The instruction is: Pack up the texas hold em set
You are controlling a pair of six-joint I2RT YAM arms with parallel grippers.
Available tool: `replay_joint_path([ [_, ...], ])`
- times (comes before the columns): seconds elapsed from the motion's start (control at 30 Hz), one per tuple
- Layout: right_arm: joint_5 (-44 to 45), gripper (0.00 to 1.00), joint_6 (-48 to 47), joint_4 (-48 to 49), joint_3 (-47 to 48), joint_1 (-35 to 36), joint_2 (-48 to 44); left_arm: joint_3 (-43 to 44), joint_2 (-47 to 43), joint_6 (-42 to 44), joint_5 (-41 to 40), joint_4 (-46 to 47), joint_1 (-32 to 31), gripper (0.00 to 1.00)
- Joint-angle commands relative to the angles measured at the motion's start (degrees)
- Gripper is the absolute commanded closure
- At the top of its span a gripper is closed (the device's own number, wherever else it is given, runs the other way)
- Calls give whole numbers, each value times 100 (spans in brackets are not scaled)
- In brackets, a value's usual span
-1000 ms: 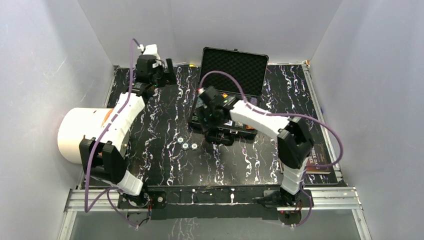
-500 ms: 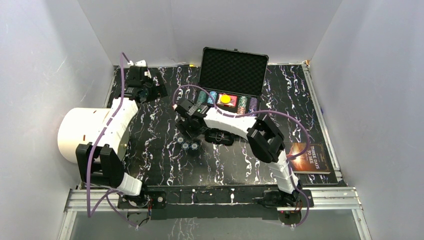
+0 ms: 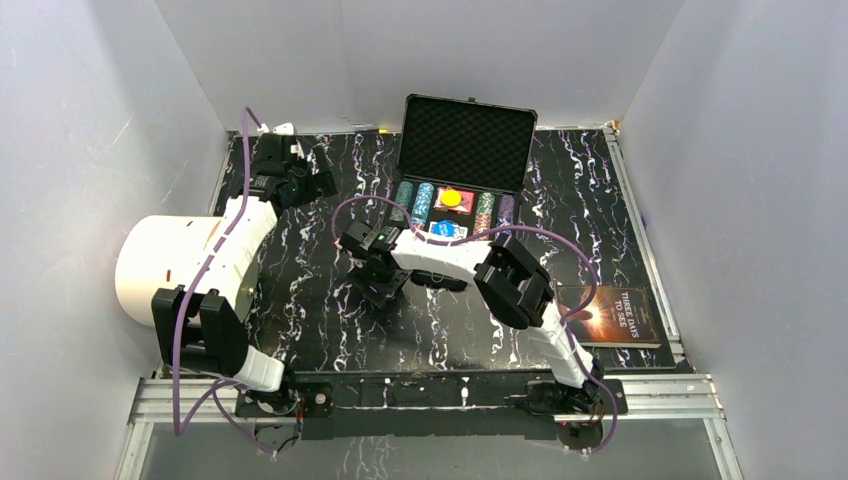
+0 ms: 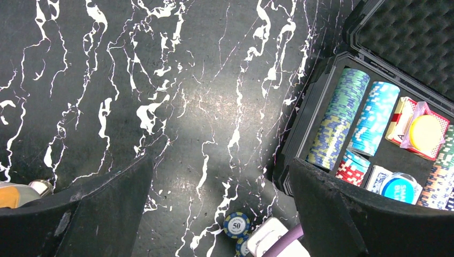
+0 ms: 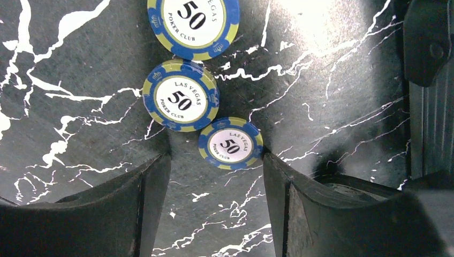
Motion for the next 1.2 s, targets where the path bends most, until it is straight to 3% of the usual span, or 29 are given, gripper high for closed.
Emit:
replay_joint_path([
  [0.0, 97, 28, -89, -299, 135, -34, 168, 56, -267, -55, 44, -84, 34, 2],
  [0.4, 359, 32, 55, -22, 74, -50, 420, 118, -256, -21, 81, -92, 34, 2],
  [0.6, 224, 40, 106, 8, 62, -94, 506, 90, -270, -21, 90, -92, 35, 1],
  [0.83, 417, 39, 215, -96, 250, -107, 671, 105, -260, -21, 97, -90, 37, 2],
  [1.07, 452, 54, 252, -77, 181, -111, 659, 116, -251, -17, 88, -92, 39, 2],
  [1.17, 497, 55, 300, -63, 180, -116, 623, 107, -253, -13, 96, -92, 37, 2],
])
